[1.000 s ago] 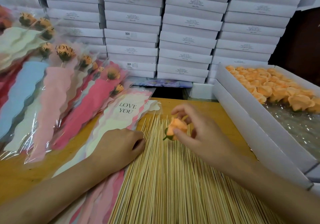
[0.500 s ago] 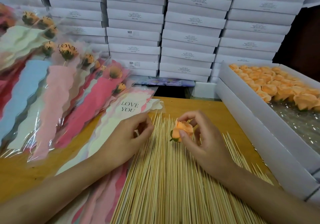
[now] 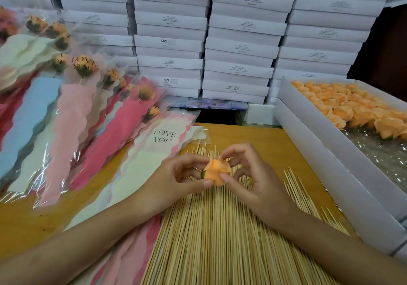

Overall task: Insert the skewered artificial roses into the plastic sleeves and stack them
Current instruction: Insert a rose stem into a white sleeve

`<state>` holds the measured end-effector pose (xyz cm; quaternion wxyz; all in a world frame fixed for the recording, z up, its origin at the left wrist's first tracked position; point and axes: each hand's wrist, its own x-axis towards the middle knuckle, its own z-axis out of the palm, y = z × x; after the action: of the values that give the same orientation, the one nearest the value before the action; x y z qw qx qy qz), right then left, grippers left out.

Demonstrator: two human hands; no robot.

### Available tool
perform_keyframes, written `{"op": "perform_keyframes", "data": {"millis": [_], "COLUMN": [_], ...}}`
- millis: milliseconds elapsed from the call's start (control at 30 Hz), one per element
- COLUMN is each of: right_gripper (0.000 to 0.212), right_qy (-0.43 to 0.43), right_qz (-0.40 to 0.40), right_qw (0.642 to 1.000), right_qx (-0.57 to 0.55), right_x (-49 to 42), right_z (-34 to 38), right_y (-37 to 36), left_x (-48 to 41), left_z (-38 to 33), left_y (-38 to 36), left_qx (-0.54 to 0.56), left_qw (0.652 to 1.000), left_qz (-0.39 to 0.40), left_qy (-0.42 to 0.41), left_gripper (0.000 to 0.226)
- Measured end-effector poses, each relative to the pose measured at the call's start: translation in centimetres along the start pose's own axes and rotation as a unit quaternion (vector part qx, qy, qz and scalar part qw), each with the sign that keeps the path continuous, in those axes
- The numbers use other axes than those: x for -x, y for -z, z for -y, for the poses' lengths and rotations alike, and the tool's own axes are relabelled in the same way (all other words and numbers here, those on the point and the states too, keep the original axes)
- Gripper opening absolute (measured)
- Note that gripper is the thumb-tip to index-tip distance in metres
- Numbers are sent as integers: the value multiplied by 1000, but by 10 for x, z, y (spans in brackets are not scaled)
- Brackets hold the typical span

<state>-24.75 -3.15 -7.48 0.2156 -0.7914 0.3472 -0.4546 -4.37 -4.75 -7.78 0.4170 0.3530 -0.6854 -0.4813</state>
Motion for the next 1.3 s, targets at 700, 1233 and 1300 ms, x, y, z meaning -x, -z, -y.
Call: {"op": "perform_keyframes", "data": {"millis": [700, 1233, 1300], "right_gripper": [21, 34, 36], "right_qy": [-159, -144, -146], "right_qz": [34, 70, 75], "right_qw": [932, 934, 934], "right_qx": [325, 318, 316], "right_x": [2, 2, 1], "right_z": [-11, -10, -10], "right_y": [6, 8, 8], "left_x": [-6, -7, -7], "left_z": [-1, 0, 0], "left_y": [10, 11, 11], "left_qx": [269, 279, 281], "left_qw": [957, 954, 954], "left_qz": [-51, -56, -55], "left_qy": [98, 94, 94], "left_gripper": [51, 40, 38]}}
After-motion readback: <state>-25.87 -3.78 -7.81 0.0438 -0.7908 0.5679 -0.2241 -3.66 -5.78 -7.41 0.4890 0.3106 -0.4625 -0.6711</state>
